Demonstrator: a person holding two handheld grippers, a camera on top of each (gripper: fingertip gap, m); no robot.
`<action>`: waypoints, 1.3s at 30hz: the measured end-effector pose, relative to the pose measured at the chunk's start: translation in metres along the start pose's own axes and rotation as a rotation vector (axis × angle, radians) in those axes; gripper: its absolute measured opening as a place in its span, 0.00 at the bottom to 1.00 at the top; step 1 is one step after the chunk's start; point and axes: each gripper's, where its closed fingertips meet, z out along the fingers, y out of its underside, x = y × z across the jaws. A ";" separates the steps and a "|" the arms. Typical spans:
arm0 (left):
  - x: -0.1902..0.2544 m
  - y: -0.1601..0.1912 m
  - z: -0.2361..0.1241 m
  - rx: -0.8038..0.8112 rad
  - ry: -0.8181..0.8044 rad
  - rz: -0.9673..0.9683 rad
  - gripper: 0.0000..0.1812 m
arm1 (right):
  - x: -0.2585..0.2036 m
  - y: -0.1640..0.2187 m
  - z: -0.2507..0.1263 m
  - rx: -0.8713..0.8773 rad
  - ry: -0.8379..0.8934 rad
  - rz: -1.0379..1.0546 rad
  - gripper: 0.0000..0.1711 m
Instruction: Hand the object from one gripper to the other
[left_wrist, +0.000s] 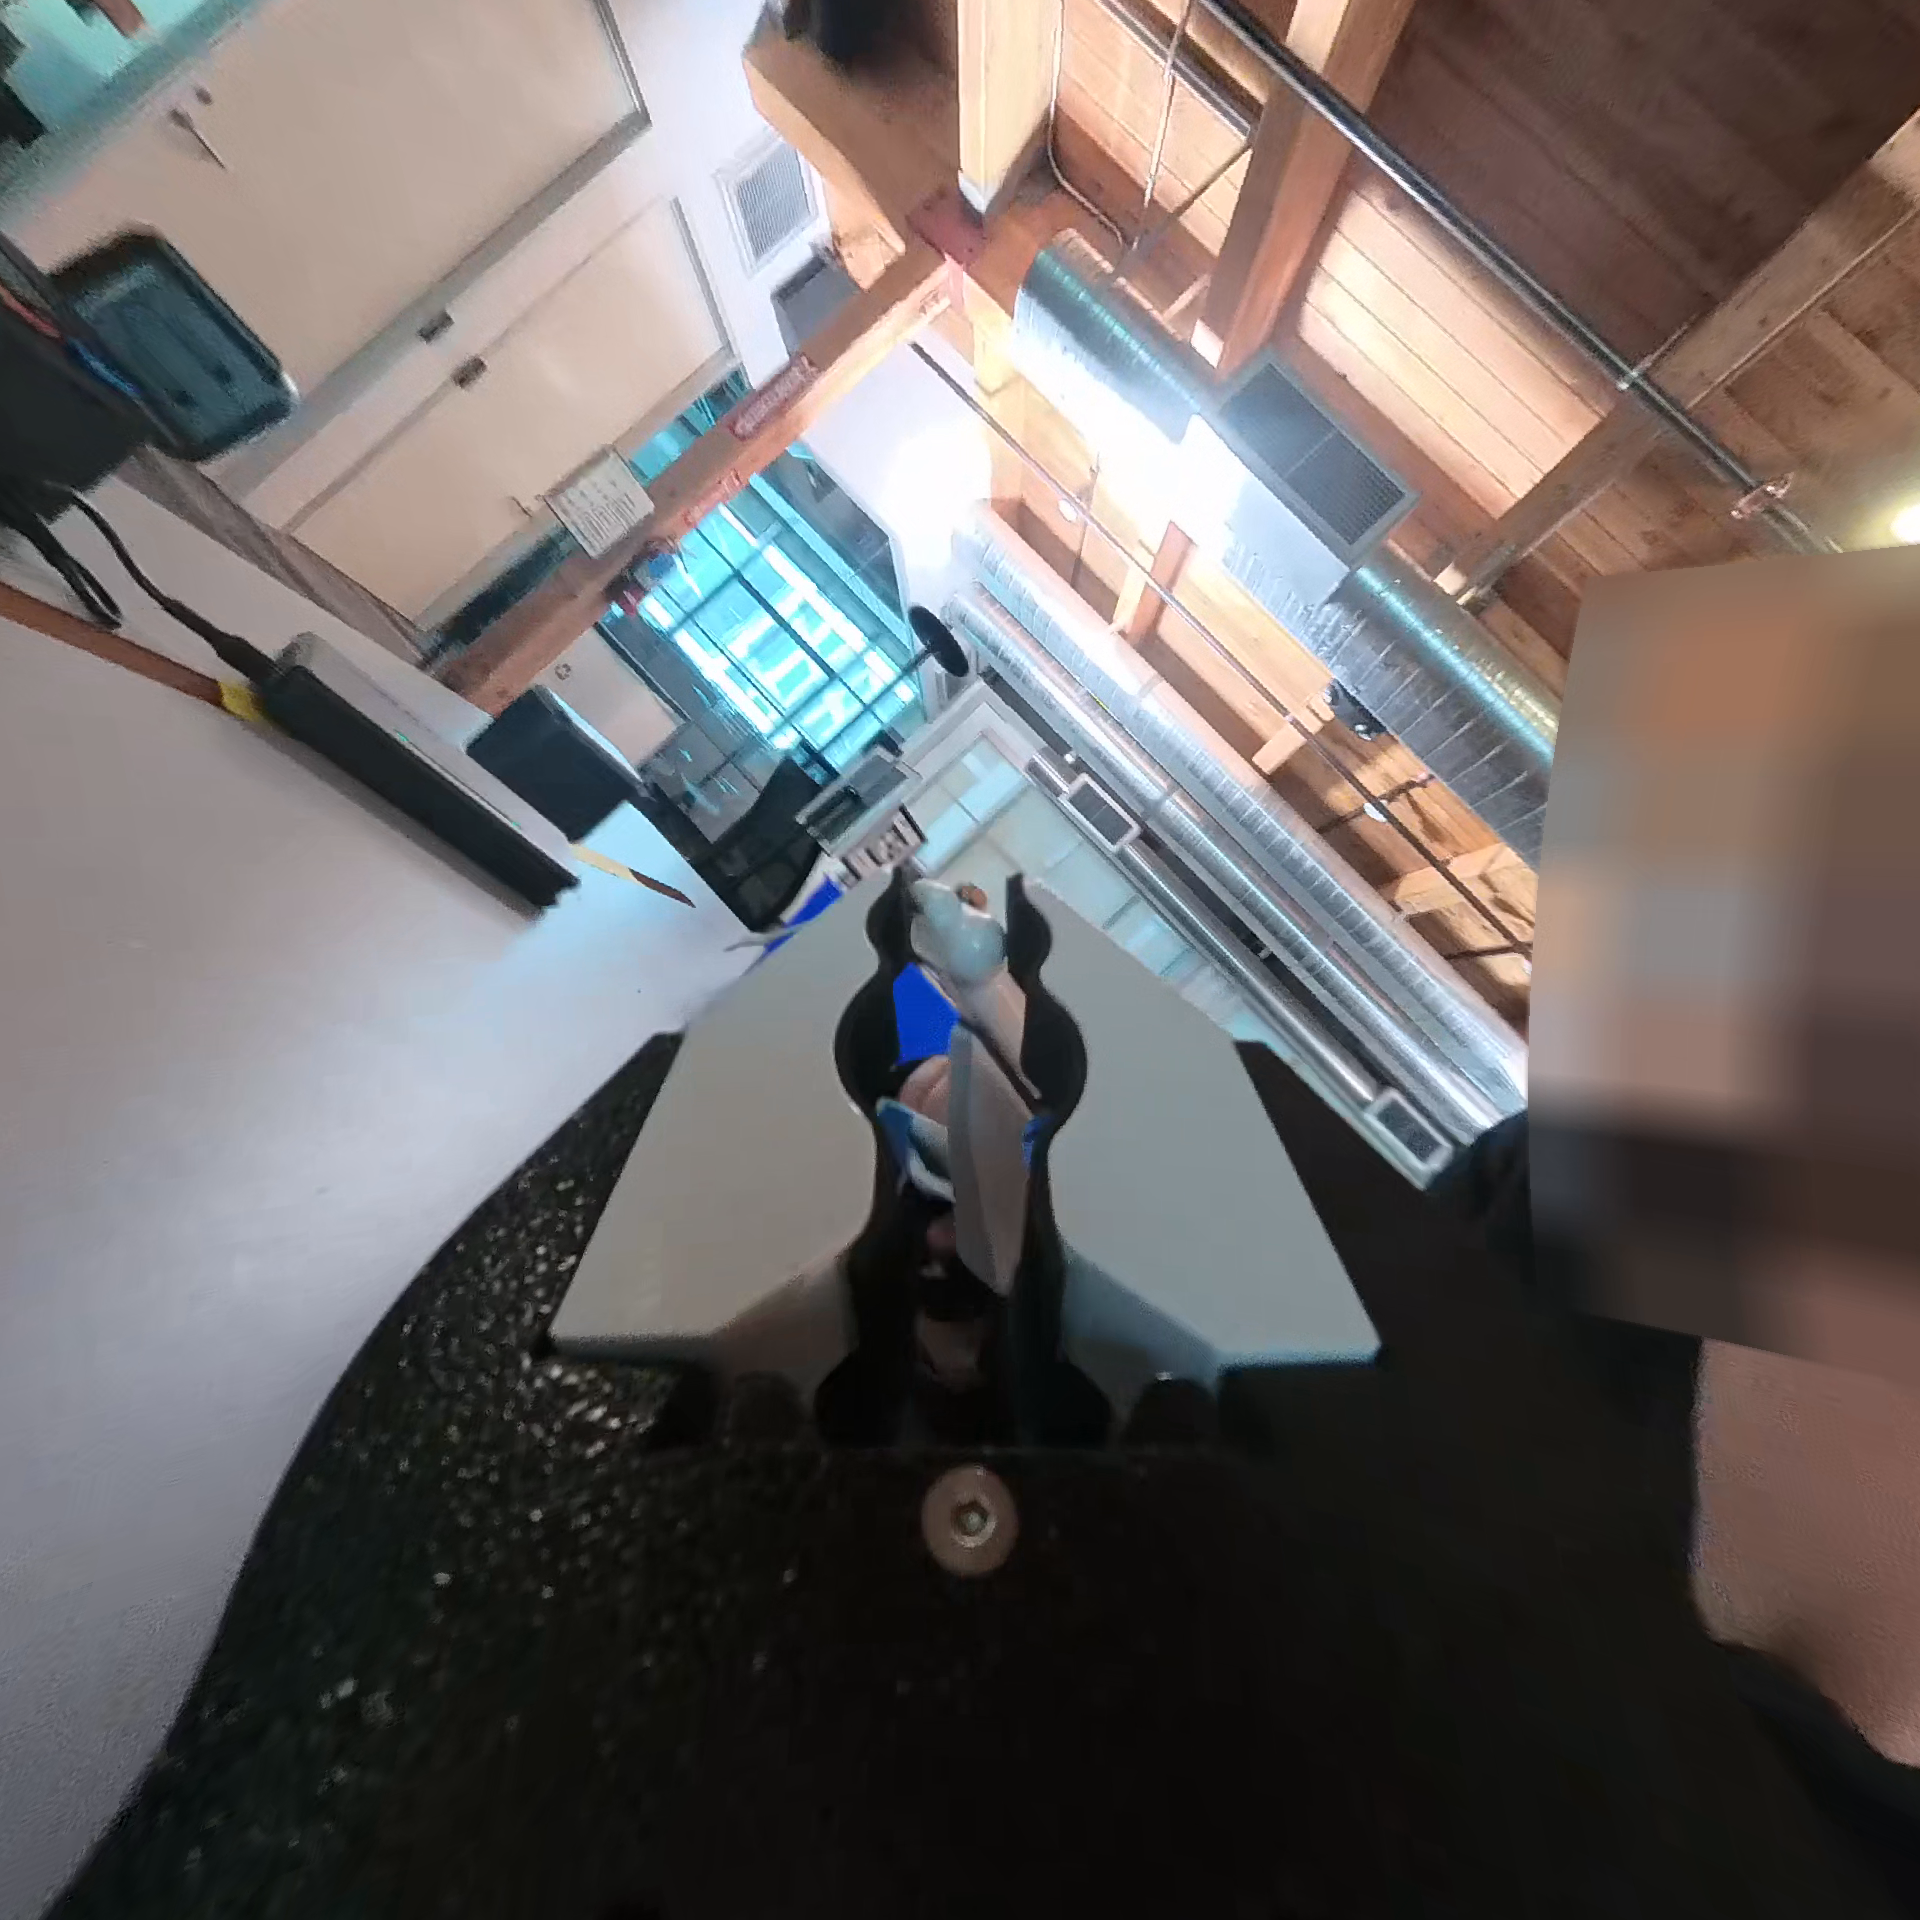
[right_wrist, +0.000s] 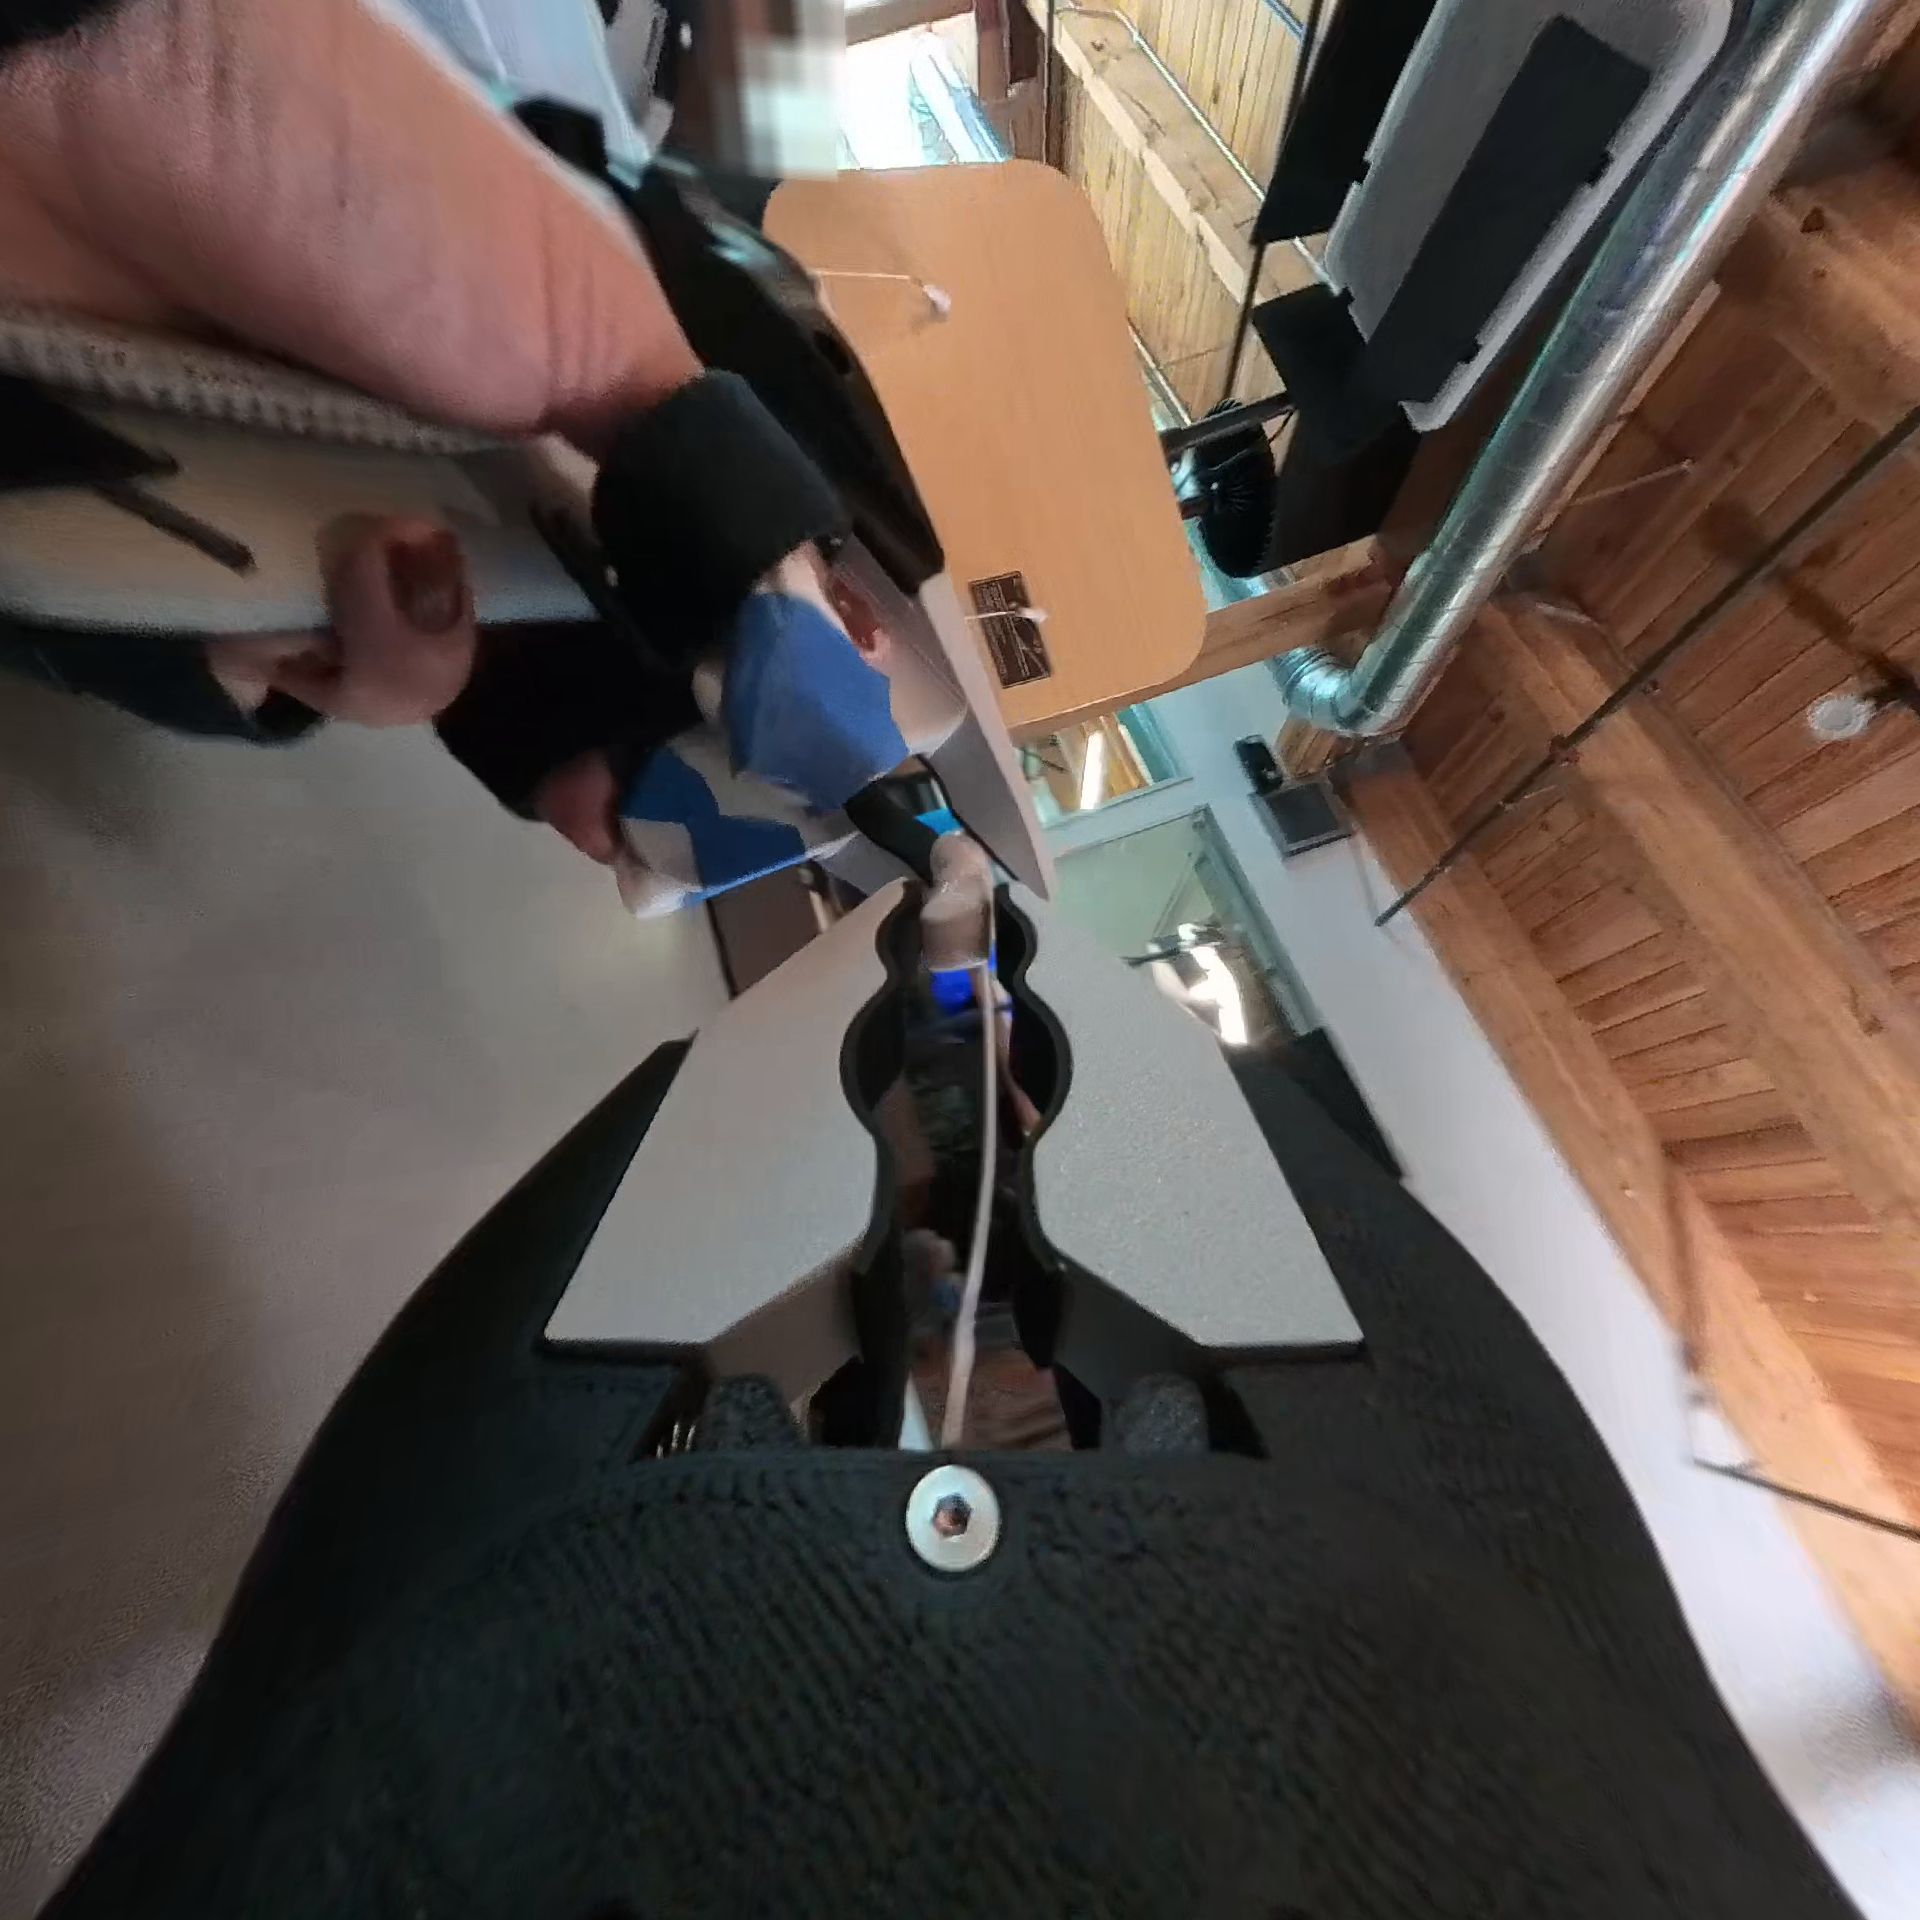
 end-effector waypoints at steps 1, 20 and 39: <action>-0.001 -0.004 -0.001 0.030 -0.015 0.027 0.08 | 0.000 -0.002 -0.001 0.019 -0.016 0.075 0.10; 0.023 -0.020 -0.004 0.157 0.091 0.301 0.08 | 0.008 -0.009 0.007 0.298 -0.464 1.844 0.08; 0.001 -0.045 -0.030 0.277 -0.232 0.425 0.34 | 0.049 0.046 -0.131 -0.278 0.232 0.915 0.07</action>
